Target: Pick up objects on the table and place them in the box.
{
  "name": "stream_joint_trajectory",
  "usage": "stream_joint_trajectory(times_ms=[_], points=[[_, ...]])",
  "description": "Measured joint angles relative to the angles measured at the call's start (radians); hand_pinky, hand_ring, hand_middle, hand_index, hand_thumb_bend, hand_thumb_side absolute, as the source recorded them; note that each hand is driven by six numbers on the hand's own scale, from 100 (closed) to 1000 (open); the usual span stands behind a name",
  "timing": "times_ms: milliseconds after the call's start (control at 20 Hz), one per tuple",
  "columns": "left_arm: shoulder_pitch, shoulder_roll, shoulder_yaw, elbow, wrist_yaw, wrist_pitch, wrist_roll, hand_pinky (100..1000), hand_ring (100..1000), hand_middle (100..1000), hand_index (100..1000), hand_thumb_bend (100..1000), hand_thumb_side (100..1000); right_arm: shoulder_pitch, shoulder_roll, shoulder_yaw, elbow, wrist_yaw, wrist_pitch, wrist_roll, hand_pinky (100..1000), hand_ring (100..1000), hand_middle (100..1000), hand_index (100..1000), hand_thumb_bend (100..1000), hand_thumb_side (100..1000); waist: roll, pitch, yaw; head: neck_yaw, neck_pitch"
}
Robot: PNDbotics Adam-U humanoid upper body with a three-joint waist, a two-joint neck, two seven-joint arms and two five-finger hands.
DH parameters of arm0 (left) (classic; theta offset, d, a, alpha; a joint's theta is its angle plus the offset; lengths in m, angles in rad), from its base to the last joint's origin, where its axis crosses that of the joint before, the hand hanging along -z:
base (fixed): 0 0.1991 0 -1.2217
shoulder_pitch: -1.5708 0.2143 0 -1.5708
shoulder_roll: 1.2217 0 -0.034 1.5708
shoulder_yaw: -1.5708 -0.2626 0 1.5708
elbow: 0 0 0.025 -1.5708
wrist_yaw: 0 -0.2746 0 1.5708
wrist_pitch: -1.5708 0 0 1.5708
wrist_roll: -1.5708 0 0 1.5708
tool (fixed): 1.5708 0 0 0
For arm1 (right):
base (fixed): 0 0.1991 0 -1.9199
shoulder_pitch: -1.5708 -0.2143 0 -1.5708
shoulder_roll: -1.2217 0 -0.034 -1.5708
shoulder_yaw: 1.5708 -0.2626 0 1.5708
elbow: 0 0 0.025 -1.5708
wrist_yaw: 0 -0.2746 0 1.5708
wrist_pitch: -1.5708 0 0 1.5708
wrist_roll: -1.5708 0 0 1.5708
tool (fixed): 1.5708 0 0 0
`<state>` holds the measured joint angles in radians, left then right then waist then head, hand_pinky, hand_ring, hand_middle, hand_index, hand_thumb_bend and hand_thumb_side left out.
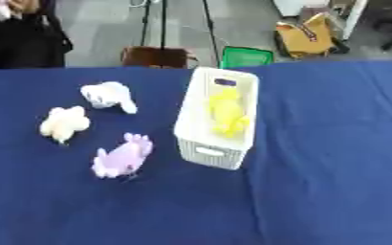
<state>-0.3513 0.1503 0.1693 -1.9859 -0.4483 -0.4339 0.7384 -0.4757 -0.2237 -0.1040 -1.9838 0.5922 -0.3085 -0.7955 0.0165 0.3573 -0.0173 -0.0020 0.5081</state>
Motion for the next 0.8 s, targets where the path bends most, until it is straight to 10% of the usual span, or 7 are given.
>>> stream_joint_trajectory(times_ms=[500,800], points=[[-0.006,0.021,0.0,0.0,-0.001,-0.004,-0.004,745,771,804,874,100,694,0.0,0.0,0.0,0.0,0.0,-0.001,0.0,819,837,670,775,100,927,0.006,-0.018,0.007,0.024,-0.008],[-0.009,0.162,-0.004,0.0,-0.055,0.027,-0.081,802,815,851,917,100,683,0.008,0.0,0.0,0.0,0.0,-0.002,0.0,819,837,670,775,100,926,0.015,-0.037,0.018,0.038,-0.008]])
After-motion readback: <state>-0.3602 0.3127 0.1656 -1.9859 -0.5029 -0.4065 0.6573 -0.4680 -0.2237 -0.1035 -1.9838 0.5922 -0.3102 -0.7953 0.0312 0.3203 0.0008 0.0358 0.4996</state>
